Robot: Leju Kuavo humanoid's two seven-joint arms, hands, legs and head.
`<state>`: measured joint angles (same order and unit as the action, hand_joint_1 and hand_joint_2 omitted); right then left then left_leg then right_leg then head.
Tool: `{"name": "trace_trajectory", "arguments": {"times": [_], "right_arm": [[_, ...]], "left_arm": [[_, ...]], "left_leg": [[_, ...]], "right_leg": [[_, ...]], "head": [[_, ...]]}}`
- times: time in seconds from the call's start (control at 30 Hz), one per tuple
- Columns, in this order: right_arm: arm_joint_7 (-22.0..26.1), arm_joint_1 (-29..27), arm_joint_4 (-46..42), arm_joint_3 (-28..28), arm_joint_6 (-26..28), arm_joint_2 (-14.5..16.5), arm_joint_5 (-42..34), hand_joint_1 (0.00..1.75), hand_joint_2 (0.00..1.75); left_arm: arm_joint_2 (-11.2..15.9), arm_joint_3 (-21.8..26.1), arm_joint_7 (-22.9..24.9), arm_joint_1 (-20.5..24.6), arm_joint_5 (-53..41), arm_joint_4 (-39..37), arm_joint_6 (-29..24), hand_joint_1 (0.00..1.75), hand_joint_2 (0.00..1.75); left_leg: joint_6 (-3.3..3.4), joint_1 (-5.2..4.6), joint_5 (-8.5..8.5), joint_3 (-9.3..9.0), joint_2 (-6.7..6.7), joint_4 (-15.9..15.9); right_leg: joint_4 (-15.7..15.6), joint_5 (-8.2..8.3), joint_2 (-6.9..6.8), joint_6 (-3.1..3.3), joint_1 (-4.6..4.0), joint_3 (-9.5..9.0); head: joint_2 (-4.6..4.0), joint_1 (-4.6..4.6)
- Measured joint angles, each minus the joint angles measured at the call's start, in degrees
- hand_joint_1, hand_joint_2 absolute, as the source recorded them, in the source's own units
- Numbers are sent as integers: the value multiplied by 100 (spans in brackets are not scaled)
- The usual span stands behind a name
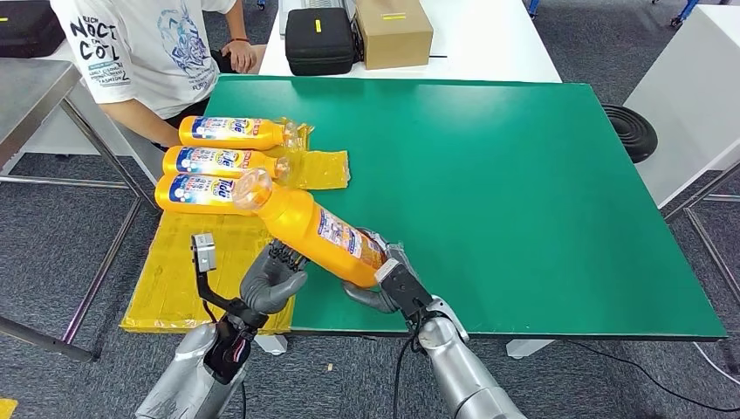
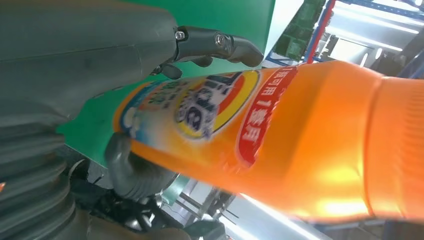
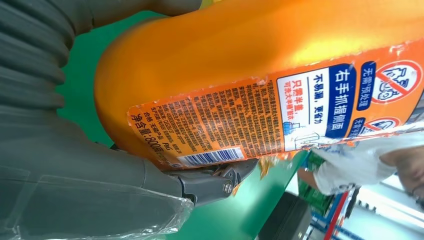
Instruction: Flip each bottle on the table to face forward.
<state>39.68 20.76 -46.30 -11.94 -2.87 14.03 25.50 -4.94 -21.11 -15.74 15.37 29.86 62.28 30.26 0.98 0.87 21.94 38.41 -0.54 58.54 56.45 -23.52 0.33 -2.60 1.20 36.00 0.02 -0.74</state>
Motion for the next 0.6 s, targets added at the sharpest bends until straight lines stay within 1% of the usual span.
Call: {"name": "trace_trajectory", "arguments": {"times": [0.1,0.33,0.47,0.6], "right_arm": [[13,9,69,-66,-33,31,22,175,175],[17,26,223,-293,-66,98,95,175,175],[17,33,290,-364,-72,103,100,175,175],[17,53,358,-426,-89,102,97,175,175]], "left_arm": [[-29,-50,-84,65,-105,-120,-133,0,175],[-162,-122,-252,286,-330,-350,-812,0,175],[-231,-127,-275,354,-296,-440,-881,0,175],[-281,-131,-274,382,-63,-518,-770,0,175]], "left_leg": [[0,0,0,1,-1,0],[0,0,0,1,-2,0],[0,0,0,1,-1,0],[0,0,0,1,-1,0]], "right_leg": [[0,0,0,0,0,0],[0,0,-1,0,0,0],[0,0,0,0,1,0],[0,0,0,0,0,1]], "head": [[0,1],[0,0],[0,-1],[0,0]]}}
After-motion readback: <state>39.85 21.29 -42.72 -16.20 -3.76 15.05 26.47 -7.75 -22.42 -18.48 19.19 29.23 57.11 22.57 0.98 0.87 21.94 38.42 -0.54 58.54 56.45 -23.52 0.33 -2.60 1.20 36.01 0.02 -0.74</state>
